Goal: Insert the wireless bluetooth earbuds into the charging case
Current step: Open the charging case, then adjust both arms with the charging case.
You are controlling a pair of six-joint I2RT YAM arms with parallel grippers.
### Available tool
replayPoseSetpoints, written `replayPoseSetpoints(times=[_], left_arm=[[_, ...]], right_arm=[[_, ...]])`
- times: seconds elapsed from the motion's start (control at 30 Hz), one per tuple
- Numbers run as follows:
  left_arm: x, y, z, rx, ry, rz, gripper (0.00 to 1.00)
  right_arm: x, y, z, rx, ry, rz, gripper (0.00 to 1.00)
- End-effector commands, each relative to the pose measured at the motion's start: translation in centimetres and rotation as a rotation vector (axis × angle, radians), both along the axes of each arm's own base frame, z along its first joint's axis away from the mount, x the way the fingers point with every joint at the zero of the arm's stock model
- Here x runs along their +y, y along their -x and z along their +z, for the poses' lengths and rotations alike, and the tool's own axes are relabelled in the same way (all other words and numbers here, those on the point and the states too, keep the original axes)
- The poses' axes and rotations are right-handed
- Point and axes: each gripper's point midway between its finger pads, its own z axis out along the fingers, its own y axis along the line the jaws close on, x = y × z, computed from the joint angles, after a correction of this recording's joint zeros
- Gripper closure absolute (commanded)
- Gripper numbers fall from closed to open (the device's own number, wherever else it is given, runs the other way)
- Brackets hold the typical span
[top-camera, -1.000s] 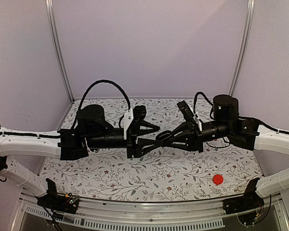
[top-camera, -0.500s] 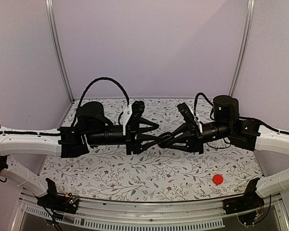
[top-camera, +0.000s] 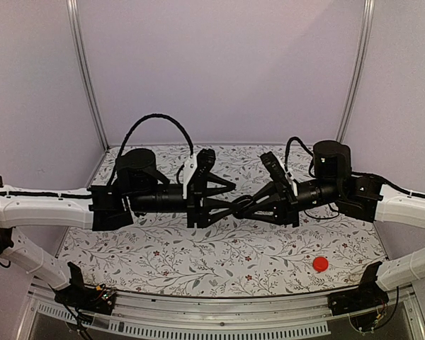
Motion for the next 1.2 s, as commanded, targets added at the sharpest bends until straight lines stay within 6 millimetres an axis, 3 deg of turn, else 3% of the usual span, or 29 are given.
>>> replayPoseSetpoints(times=[0.0, 0.7, 0.8, 0.93, 1.17], left_arm=[[-0.2, -1.2, 0.4, -0.002, 0.0, 0.036, 0.43], [2.1, -4.6, 2.0, -0.016, 0.032, 0.179, 0.45], [2.6, -4.4, 2.4, -0.016, 0.052, 0.169, 0.43], [4.1, -2.6, 3.6, -0.051, 0.114, 0.116, 0.38], [5.8, 0.0, 2.2, -0.061, 0.133, 0.051, 0.33]], right_arm=[[0.0, 0.6, 0.8, -0.022, -0.02, 0.018, 0.98], [-0.2, 1.1, 0.4, -0.035, -0.015, 0.039, 1.0], [-0.2, 1.0, 0.7, -0.038, -0.028, 0.037, 1.0], [-0.1, 0.6, 1.0, -0.029, -0.044, 0.018, 1.0], [-0.5, -0.5, 4.1, -0.024, -0.16, -0.027, 1.0]])
